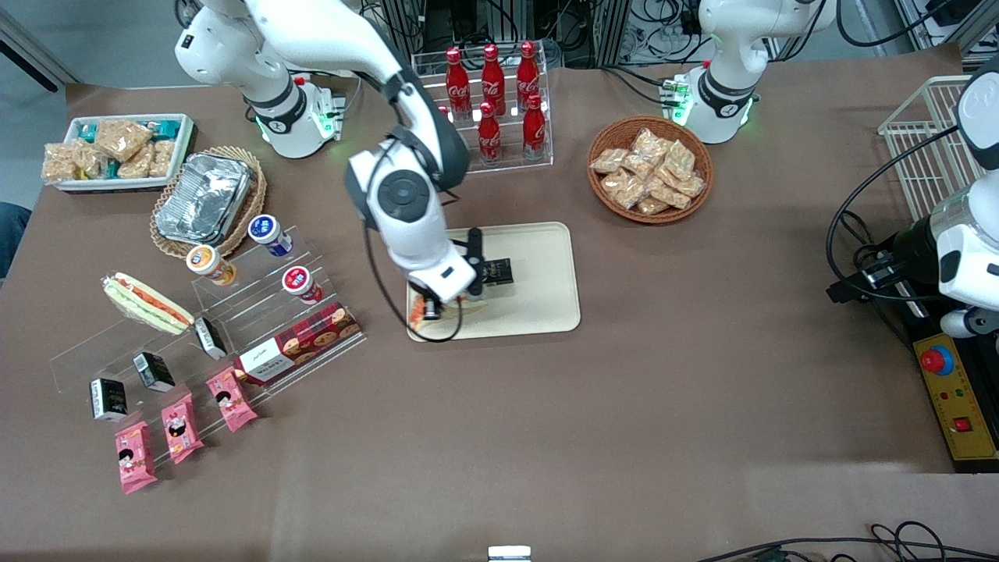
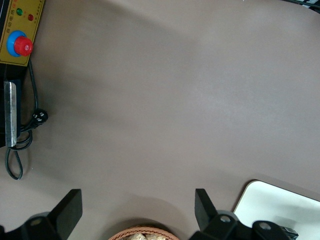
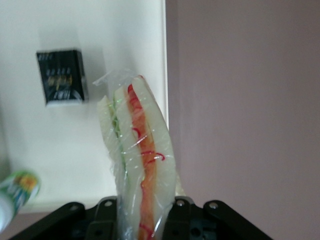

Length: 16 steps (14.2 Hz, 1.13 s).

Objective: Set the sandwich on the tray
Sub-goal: 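Lower the sandwich onto the tray beside the black box, then open the right gripper and withdraw it from the sandwich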

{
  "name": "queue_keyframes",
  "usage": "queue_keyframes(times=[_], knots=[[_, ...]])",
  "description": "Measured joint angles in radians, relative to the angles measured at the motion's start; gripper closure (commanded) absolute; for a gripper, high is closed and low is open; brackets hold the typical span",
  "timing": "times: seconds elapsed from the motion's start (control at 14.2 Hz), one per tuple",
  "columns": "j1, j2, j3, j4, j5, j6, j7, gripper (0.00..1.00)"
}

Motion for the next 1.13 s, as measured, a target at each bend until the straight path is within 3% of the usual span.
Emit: queue_keyframes(times=[0.28, 0.35, 0.42, 0.49, 0.63, 1.13], knots=[[0.004, 0.091, 0.055, -0.001, 0.026, 0.109, 0.0, 1.0], [0.004, 0.105, 0.061, -0.001, 0.042, 0.117, 0.0, 0.92], [0.004, 0.116, 0.063, -0.001, 0.063, 0.121, 0.0, 0.27], [0.002, 0.124, 0.062, -0.001, 0.087, 0.122, 0.0, 0.0], [-0.004, 0.131, 0.062, -0.001, 0.117, 0.123, 0.0, 0.0], [-0.038, 0.097, 0.044, 0.016, 0.127, 0.059, 0.021, 0.0]])
